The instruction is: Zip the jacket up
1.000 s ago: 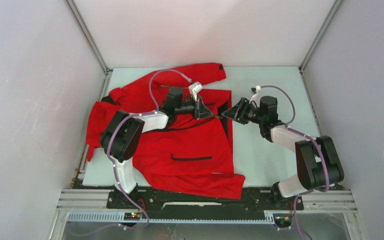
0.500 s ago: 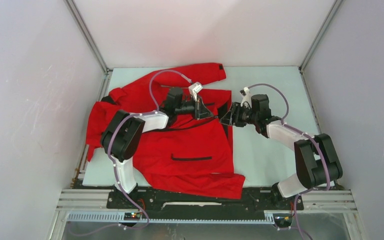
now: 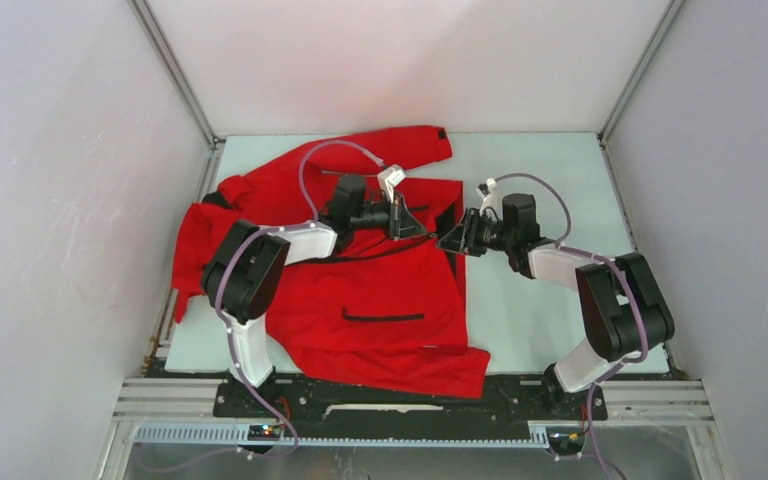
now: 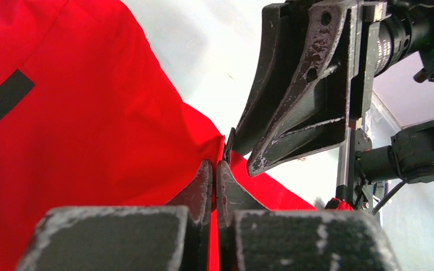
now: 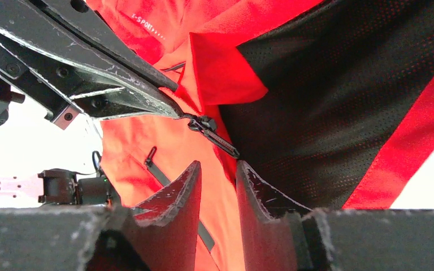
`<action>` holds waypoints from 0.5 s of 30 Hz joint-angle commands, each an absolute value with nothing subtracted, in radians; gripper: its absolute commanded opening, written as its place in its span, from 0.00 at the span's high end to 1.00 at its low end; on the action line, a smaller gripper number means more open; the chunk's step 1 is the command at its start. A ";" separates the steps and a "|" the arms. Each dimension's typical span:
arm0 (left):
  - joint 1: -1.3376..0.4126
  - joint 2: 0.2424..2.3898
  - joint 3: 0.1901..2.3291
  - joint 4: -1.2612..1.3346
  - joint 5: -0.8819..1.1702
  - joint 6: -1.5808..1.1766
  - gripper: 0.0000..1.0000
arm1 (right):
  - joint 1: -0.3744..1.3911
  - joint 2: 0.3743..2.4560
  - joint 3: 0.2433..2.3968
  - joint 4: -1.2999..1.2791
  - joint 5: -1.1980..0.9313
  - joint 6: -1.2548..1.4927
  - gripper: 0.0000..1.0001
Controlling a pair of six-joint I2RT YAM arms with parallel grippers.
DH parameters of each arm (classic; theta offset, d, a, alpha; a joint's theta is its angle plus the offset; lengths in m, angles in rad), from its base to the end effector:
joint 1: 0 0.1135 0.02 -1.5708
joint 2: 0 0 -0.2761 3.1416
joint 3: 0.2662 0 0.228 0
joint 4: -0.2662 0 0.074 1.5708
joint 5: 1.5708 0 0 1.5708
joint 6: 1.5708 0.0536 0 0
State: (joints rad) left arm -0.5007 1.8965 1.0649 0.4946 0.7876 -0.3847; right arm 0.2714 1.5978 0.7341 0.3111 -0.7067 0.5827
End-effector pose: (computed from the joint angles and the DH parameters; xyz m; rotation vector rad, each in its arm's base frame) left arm 0.3383 -0.2284 0.2160 0.6876 1.9157 -1.3262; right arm 0.2928 0.1176 0.2010 -0.1056 2.2277 1.2383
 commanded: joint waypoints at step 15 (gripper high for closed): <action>-0.494 1.894 1.130 0.495 0.812 -0.388 1.00 | 0.274 1.688 0.643 0.691 -0.770 0.824 0.74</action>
State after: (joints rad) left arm -0.5007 1.8965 1.0649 0.4881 0.7898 -0.3847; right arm 0.2703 1.6615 0.6727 0.5522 -0.7544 0.7528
